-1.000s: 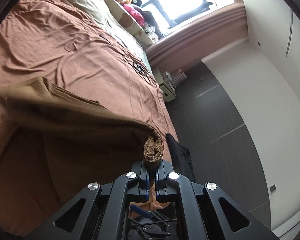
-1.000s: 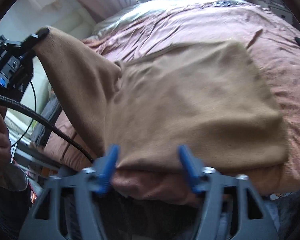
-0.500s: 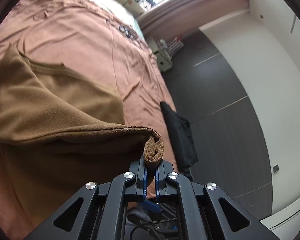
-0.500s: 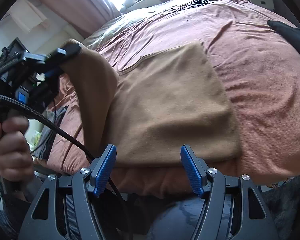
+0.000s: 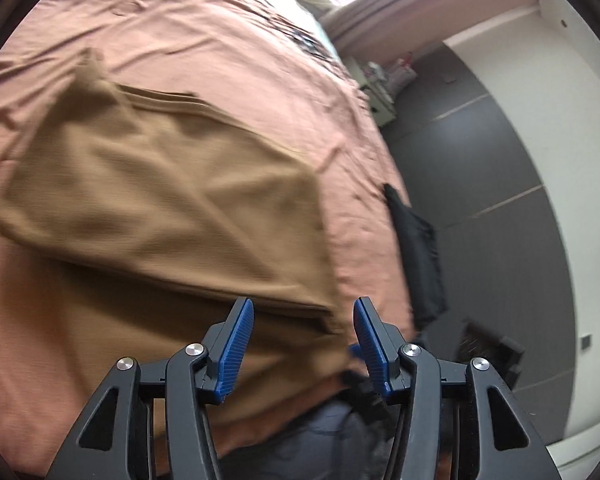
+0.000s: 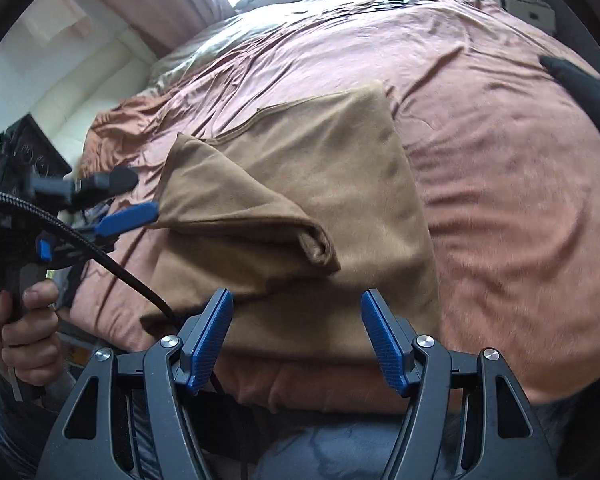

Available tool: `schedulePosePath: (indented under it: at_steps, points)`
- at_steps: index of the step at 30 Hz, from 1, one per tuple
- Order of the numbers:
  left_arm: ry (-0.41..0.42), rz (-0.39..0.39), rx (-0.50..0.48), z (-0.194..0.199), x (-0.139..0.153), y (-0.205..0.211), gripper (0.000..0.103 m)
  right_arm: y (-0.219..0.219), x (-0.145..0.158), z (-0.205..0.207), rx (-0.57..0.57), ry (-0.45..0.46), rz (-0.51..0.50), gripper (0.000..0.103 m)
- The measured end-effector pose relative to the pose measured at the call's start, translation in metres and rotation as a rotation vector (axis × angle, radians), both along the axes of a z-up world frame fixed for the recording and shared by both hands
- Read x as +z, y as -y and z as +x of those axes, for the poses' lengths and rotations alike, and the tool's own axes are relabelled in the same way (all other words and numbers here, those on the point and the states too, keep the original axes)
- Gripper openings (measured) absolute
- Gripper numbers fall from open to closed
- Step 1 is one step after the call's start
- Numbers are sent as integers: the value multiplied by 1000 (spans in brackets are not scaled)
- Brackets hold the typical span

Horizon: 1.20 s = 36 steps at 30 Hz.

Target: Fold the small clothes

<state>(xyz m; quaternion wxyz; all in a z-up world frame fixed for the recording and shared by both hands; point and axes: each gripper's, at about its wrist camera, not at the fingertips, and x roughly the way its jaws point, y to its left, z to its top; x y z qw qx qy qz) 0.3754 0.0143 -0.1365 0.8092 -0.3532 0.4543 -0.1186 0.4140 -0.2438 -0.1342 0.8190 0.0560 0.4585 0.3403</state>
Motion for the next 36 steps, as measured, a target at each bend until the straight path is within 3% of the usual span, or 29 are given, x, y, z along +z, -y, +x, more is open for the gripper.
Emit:
schedulePosePath:
  at_steps: [3,11,13,14,17,21,25,31,36]
  points:
    - [-29,48,32,-9,-11,-19,53,-17,4,11,36,29,-83,64]
    - [-161,108,126,-41,-55,-61,53,-83,7,27,158,109,-331,44]
    - [-191,107,138,-47,-66,-65,53,-98,5,27,183,133,-367,33]
    - [-203,104,141,-49,-70,-66,53,-102,4,27,187,138,-381,21]
    - [-214,105,128,-52,-76,-64,53,-99,8,32,159,123,-322,7]
    - [-217,126,112,-52,-77,-58,53,-74,21,27,120,80,-207,5]
    - [-212,165,97,-45,-72,-47,53,-48,26,21,100,61,-157,5]
    - [-211,193,56,-34,-74,-31,53,9,8,30,23,-39,-60,5]
    - [-226,243,32,-27,-81,-22,53,32,-13,32,-3,-110,20,5]
